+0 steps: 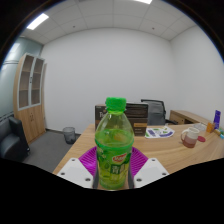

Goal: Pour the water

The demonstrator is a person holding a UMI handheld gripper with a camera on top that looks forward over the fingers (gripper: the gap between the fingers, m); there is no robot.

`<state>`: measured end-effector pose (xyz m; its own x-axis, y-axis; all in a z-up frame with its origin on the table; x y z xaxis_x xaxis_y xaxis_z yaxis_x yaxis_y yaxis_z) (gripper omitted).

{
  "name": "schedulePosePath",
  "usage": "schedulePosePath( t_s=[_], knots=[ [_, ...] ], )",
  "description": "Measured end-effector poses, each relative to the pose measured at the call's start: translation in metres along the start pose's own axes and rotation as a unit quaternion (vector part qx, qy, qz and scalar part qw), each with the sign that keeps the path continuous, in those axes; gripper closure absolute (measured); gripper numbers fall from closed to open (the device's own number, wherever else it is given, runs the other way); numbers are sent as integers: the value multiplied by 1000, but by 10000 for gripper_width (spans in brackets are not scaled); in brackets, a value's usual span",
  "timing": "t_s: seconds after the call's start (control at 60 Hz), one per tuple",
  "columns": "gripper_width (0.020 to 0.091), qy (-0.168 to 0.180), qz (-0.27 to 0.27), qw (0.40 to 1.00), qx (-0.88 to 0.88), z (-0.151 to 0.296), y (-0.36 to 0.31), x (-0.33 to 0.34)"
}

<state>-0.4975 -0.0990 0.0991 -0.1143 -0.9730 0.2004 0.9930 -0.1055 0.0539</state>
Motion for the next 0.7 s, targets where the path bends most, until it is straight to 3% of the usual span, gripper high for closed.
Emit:
schedulePosePath(
  t_s=[0.167, 0.317, 0.517, 0.7],
  knots=[
    [700, -5, 8, 1000, -19, 1, 2, -1],
    [700, -48, 16, 996, -72, 10, 23, -12],
    [702, -100, 8, 979, -175, 46, 108, -44],
    [701, -158, 12, 904, -397, 68, 195, -86]
  ],
)
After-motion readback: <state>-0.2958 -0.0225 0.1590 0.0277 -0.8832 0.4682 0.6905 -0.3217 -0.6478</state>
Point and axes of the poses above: the point between the fingertips, and its own axes, seen from behind it with the camera up: y to the right, z up, x backward, against the way the camera looks, the point moved 8 cm from there along x, backward, against the way the camera looks, and after that the axes turned 8 degrees about -z, right-handed, at the moved point
